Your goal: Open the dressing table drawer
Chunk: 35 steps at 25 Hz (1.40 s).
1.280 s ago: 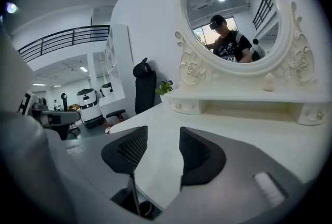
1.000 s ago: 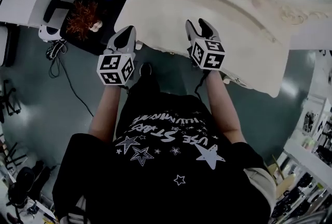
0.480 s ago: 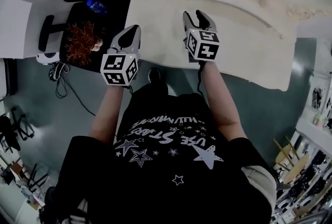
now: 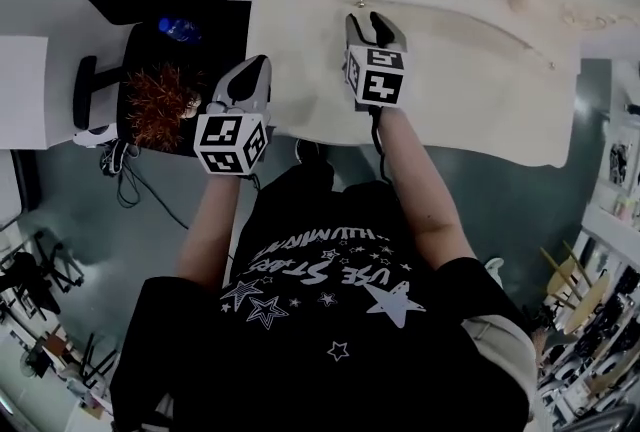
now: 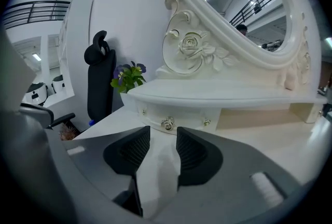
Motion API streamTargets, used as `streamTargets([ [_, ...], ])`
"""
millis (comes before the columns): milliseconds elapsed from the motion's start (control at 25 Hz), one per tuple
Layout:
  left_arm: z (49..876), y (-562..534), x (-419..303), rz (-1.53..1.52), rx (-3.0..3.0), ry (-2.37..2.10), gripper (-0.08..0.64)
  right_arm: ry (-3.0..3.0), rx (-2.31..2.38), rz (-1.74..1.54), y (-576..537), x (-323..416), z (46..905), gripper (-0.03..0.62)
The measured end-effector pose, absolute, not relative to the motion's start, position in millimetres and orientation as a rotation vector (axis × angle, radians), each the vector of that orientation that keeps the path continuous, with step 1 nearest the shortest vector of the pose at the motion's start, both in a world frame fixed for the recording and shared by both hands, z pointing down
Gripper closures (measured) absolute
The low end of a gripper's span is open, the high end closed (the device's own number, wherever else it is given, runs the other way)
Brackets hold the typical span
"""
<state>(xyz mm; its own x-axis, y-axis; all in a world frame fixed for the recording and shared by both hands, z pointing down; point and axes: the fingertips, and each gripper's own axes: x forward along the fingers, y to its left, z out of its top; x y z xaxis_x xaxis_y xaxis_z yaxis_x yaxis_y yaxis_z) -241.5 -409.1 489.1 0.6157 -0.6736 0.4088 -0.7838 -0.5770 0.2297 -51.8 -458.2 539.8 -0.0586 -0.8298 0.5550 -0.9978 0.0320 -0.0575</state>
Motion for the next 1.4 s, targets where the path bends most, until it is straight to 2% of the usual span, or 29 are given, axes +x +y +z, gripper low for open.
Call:
streamTargets([
  [480,500.4,-411.4,-244.8,0.4,2.45,-1.129,0.558,-1.853,1.9,0.54,-482.1,-48.6,551.3,0.419],
  [680,500.6,-413.7,-248.5,0.396,2.448,-1.138,0.558,-1.82,1.908,0.504,-489.6,-48.0,548.8,0.469],
  [1400,496.3,-398.2,-253.2,0.383,2.434,-1.173,0.558,-1.809,1.883,0.558,-467.0,-52.1,549.1,0.471],
])
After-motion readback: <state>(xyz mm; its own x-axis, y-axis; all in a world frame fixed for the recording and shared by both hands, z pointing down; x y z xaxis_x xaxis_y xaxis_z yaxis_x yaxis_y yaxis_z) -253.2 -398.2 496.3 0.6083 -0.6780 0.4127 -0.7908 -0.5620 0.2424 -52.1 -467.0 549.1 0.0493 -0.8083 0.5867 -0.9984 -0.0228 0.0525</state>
